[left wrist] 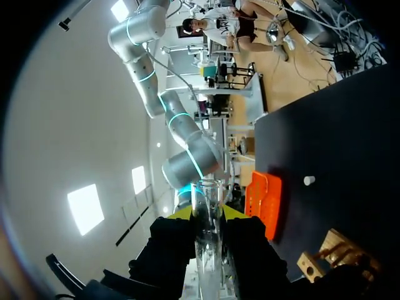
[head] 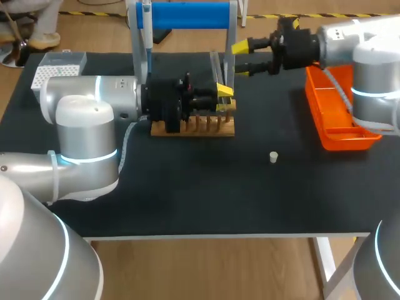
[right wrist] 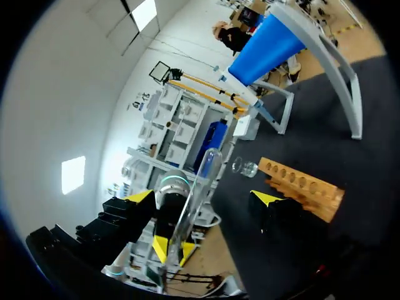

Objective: Invert the test tube, pick up the pipette, mount the tip to pipette, aspirate from beaker and dispense into the tube, eject the tip, return the pipette, and cap with the stopper.

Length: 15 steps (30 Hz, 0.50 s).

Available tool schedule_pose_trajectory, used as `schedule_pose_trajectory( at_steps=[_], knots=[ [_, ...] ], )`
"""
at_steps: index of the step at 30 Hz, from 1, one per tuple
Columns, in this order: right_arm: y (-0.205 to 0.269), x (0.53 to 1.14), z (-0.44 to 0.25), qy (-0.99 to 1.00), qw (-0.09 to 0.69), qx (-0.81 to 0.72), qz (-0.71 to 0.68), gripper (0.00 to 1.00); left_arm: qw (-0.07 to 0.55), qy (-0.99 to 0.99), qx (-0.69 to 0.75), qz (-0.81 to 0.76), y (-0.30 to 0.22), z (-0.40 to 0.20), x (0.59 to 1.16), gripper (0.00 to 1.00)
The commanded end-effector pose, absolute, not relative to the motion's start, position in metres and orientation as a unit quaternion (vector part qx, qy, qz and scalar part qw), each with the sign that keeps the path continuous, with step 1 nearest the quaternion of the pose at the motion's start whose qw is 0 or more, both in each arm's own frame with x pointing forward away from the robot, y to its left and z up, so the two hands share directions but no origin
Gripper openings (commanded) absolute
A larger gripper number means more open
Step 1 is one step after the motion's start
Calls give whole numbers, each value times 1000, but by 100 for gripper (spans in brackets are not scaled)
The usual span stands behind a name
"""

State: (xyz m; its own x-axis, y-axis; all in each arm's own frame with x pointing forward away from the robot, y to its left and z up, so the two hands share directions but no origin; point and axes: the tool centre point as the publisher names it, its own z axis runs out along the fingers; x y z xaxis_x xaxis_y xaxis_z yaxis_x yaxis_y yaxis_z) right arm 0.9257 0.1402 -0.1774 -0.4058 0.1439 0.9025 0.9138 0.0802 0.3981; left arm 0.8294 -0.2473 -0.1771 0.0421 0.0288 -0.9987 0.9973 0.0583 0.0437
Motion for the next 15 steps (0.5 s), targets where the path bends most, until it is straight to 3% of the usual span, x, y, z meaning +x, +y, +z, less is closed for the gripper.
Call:
schedule_pose_trajectory(
  at_steps=[1, 15],
  knots=[
    [118, 903, -179, -708, 191, -398, -551, 100, 520, 509, 502, -467, -247, -178, 829, 0],
    [92, 905, -232, -745, 44, -370, -553, 100, 520, 509, 502, -467, -247, -178, 829, 0]
  ],
)
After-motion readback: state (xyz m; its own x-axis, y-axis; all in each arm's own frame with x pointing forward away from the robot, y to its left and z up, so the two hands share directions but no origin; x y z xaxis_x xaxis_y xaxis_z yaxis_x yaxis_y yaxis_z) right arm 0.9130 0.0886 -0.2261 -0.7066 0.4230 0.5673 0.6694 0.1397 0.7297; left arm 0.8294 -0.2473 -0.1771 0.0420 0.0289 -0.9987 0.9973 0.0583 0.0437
